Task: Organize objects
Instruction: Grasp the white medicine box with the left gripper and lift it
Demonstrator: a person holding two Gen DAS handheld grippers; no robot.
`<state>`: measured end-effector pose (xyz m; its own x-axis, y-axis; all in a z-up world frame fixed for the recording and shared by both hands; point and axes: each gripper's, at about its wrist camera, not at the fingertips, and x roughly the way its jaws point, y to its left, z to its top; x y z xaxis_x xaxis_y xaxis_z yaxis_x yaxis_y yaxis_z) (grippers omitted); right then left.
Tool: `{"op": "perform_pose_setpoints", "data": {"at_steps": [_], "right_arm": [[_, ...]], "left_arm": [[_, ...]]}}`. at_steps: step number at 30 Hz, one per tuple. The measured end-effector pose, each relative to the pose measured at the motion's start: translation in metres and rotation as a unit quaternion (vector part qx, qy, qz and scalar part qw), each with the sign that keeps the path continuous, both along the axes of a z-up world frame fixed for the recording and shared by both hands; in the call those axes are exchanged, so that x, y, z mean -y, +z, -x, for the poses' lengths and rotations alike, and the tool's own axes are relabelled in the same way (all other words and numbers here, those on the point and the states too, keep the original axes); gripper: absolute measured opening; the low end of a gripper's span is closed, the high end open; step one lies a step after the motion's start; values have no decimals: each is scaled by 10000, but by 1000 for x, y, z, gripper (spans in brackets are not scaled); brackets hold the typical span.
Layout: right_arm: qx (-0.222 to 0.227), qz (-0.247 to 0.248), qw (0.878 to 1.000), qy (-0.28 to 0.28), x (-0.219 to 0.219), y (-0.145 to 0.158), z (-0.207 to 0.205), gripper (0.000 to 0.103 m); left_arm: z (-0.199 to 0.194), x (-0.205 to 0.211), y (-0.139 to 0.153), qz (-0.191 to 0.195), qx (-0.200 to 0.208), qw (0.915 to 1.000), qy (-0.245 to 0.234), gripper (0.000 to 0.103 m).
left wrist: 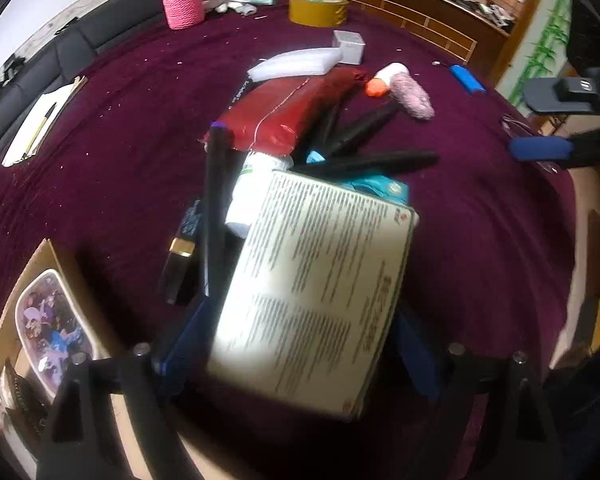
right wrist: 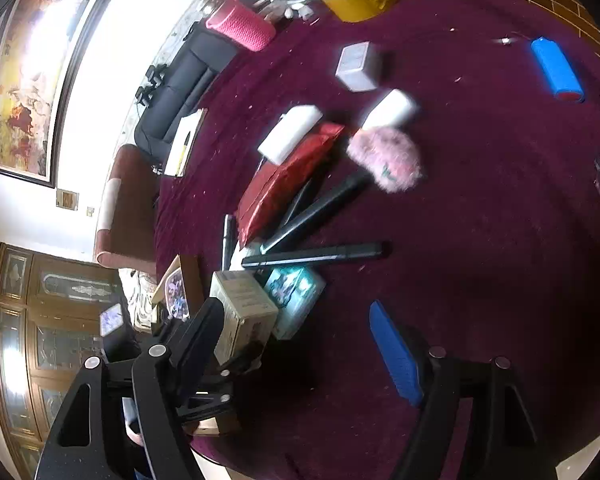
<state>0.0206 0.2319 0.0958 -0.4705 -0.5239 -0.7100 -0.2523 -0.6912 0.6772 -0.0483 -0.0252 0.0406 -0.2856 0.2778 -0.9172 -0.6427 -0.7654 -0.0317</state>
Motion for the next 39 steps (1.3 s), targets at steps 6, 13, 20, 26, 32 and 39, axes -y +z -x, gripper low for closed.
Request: {"op": "perform_pose_setpoints", "data": {"at_steps": [6, 13, 20, 26, 32, 39], "right_arm": [[-165, -334, 9990, 251, -6, 16, 32, 83], [-358, -1546, 9796, 1236, 17, 29, 114, 88], [-251, -2407, 9460, 2157, 49, 1, 187, 88], [114, -2651, 9299, 2546, 56, -29, 216, 88], [80, -2921, 9221, 2537, 59, -33, 210, 75], [-309, -2891, 9299, 2255, 50, -2, 179, 75]], "left_arm": [[-13, -10, 0, -157, -153, 9977, 649, 81], [-39, 7, 19, -689, -141, 9885, 1342, 75], [-59, 35, 37, -936, -194, 9732, 2091, 72], [-75, 54, 42, -1046, -220, 9603, 2576, 72], [-81, 54, 35, -947, -181, 9580, 2702, 71], [-76, 59, 48, -1113, -384, 9537, 2767, 71]]}}
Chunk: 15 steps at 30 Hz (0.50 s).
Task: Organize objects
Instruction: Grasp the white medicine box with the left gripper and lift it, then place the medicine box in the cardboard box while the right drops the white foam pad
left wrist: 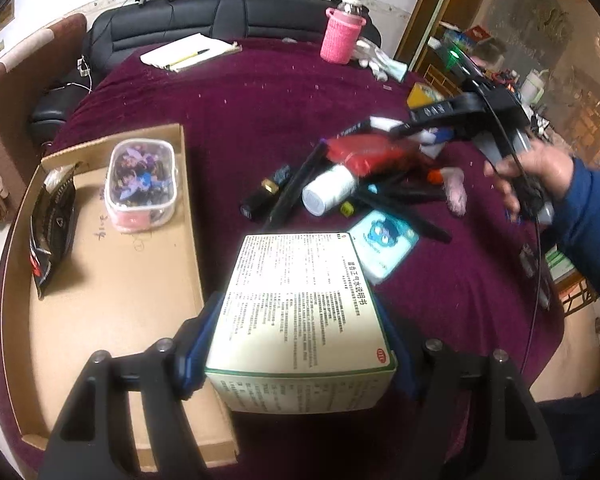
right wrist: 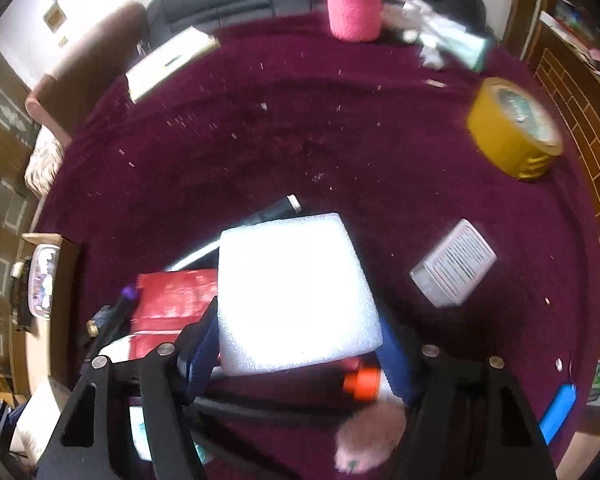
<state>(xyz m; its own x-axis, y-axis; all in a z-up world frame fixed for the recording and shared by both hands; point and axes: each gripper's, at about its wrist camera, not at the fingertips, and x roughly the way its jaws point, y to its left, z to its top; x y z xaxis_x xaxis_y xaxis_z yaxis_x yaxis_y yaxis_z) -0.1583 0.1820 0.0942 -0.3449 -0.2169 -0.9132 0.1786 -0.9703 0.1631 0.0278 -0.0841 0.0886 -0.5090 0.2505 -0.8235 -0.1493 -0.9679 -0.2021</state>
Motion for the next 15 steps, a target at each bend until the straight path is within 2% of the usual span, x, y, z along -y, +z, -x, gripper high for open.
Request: {"op": "perform_pose_setpoints", "data": {"at_steps": [4, 7, 15], "right_arm": [[-242, 378, 9989, 164, 18, 26, -26, 75], [-247, 753, 9960, 420, 42, 41, -46, 75], [-65, 1175, 9870, 1094, 142, 54, -86, 75]], "left_arm": [[1, 12, 10, -143, -149, 9997, 108, 71], [1, 26, 16, -197, -225, 9993, 223, 71], [-6, 93, 17, -211, -345, 9956, 840, 71]]}}
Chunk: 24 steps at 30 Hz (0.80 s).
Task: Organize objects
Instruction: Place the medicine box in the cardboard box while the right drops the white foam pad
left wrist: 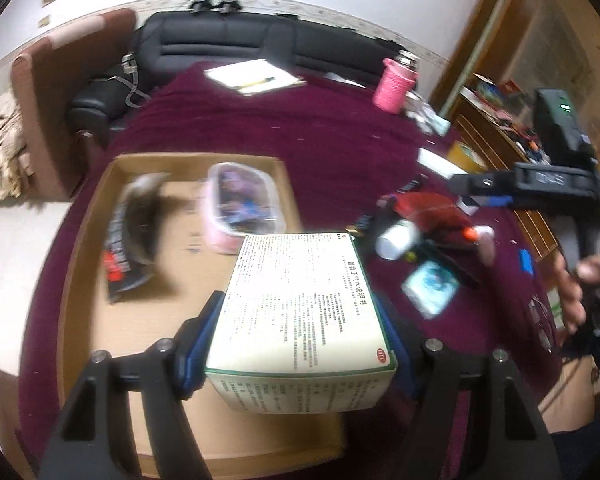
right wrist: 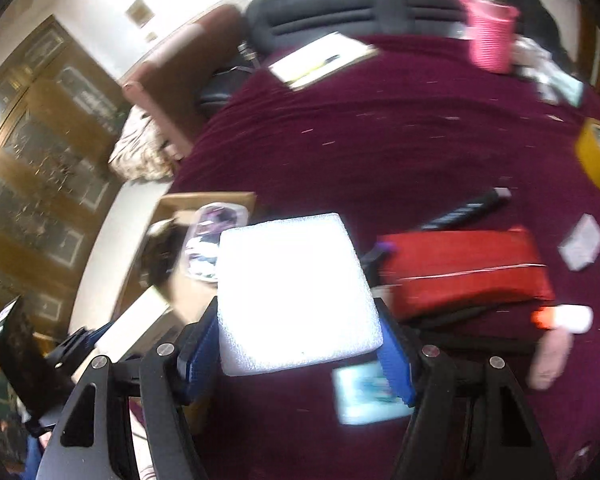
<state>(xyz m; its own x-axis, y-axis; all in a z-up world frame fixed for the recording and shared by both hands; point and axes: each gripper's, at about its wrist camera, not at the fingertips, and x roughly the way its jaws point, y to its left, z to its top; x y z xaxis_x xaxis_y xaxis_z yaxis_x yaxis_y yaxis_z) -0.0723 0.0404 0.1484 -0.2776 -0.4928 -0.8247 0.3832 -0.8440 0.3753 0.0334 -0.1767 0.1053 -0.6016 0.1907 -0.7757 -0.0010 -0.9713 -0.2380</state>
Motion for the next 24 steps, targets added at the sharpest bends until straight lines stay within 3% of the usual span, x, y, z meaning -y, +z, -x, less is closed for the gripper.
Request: {"op": "perform_pose_setpoints", "data": {"at_steps": [5, 12, 18, 24], "right_arm": [[189, -25, 9994, 282, 68, -9, -2, 76], [229, -356, 9985, 348, 142, -31, 7, 76], [74, -625, 9977, 259, 173, -39, 24, 76], [77, -842, 9962, 217, 193, -51, 31, 77]], "left_arm": [[-3, 32, -13, 152, -12, 9996, 249, 71], [8, 36, -34, 281, -62, 9995, 111, 71], [20, 36, -40, 452, -109, 9989, 35, 71], [30, 50, -49, 257, 54, 9996, 135, 72]]}}
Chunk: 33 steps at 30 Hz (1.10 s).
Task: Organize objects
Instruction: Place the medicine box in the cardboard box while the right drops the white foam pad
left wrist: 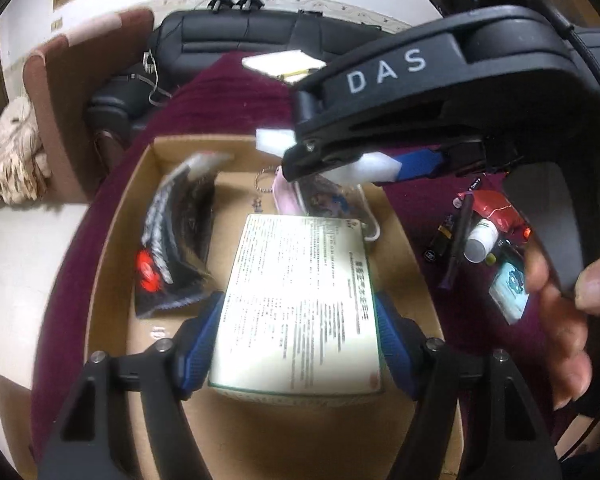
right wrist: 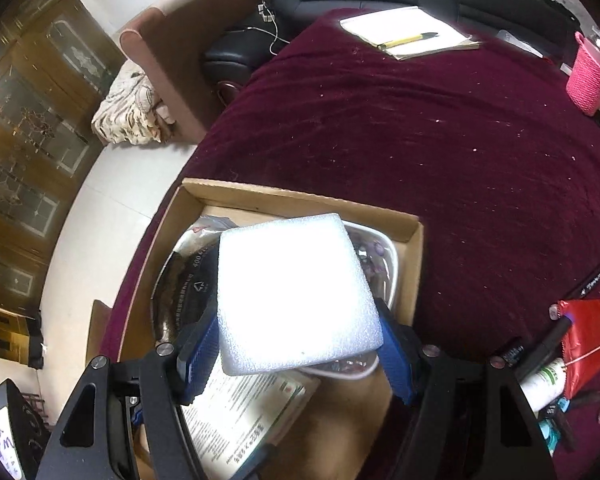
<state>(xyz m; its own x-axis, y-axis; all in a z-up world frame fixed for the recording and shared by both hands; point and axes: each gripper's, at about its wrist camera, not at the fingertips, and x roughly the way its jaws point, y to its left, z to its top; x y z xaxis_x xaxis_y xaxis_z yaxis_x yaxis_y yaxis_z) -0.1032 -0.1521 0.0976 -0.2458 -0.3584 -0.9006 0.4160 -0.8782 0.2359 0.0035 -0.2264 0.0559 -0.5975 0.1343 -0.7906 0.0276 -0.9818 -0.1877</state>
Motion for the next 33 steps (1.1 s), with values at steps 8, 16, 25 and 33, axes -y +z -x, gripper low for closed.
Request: {"op": "perform_pose_setpoints", "data": {"at_steps": [8, 16, 25, 33], "right_arm": [[166, -165, 9997, 40, 9, -11, 1, 79], [366, 18, 9993, 0, -1, -7, 0, 85], [408, 297, 9987, -122, -18, 7, -11, 86], [290, 635, 9974, -184, -49, 28, -27, 87]], "left_arm": [[5, 8, -7, -125, 104, 9998, 140, 75], [2, 21, -2, -256, 182, 9992, 235, 76], [2, 44, 1, -34, 100, 9986, 519, 82], [-6, 39, 9, 142, 51, 9988, 456, 84]]}}
